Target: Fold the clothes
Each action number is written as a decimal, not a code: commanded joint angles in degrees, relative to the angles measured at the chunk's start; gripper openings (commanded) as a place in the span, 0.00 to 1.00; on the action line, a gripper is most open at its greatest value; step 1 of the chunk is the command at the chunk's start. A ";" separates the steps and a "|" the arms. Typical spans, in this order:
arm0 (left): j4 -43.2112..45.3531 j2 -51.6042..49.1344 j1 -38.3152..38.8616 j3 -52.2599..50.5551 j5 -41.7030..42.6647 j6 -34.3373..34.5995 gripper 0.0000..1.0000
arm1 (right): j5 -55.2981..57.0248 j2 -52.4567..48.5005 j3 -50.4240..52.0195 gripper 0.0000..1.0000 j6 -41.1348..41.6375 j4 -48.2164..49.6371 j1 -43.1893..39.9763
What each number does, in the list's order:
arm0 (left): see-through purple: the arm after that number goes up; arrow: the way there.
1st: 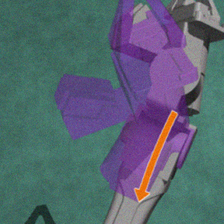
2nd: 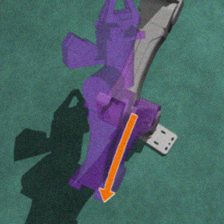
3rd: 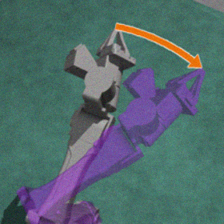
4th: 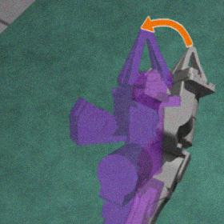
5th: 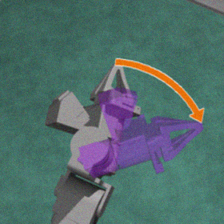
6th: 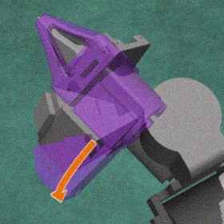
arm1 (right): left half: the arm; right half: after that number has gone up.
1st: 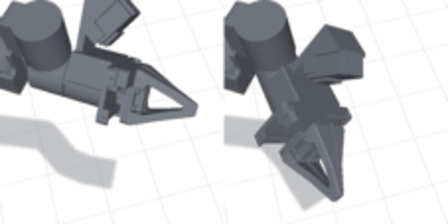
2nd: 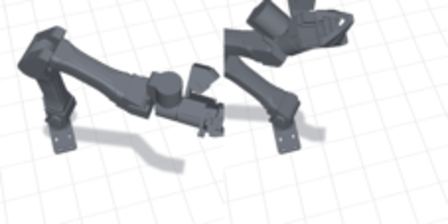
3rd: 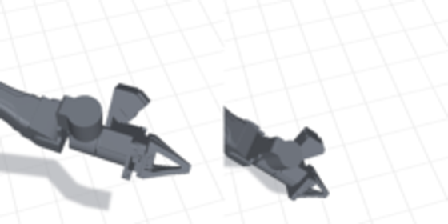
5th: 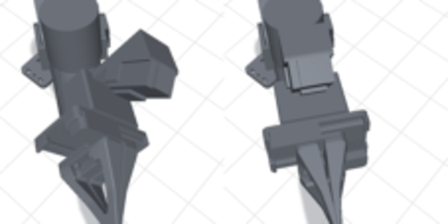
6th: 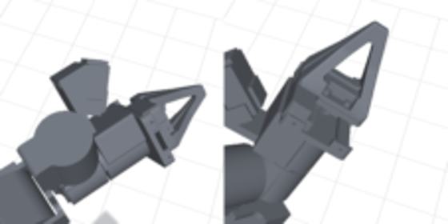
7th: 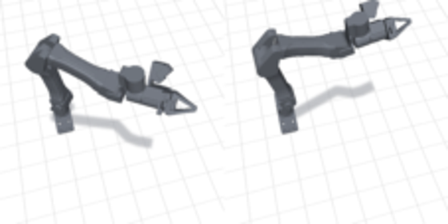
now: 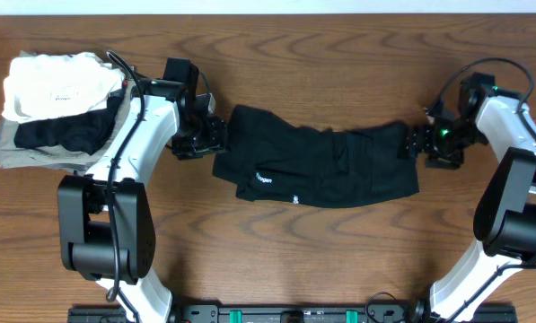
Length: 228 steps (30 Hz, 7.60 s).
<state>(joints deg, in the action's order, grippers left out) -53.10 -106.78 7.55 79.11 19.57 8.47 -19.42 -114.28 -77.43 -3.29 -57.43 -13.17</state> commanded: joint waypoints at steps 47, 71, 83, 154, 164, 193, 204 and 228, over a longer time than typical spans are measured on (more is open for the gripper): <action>-0.20 0.04 -0.02 -0.31 0.52 -1.18 0.68 | 19.74 4.57 -6.93 0.01 7.63 -7.28 -2.93; -0.20 0.04 -0.02 -0.31 0.52 -1.18 0.68 | 31.98 4.57 -6.97 0.01 17.64 -9.33 18.58; -0.15 0.04 -0.02 -0.31 0.52 -1.18 0.68 | 26.73 4.57 -6.95 0.01 17.59 -9.20 25.35; -0.20 0.04 -0.02 -0.31 0.55 -1.16 0.68 | 4.09 4.83 4.09 0.01 18.16 -7.45 33.66; -0.22 0.04 -0.02 -0.31 0.55 -1.18 0.68 | 5.77 5.49 -3.48 0.01 18.25 -11.13 31.34; -0.20 0.04 -0.02 -0.31 0.52 -1.18 0.68 | -7.63 0.37 0.09 0.01 10.08 10.64 17.46; -0.17 0.04 -0.02 -0.79 0.52 -1.18 0.68 | 0.26 -3.30 -4.50 0.01 12.00 18.86 15.54; 1.14 0.04 -0.02 -1.05 0.55 -1.16 0.68 | -4.39 0.04 -12.55 0.01 6.93 -14.23 21.77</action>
<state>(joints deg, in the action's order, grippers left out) -51.81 -106.78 7.55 78.39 19.57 8.47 -22.44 -114.65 -93.78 4.08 -73.06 7.22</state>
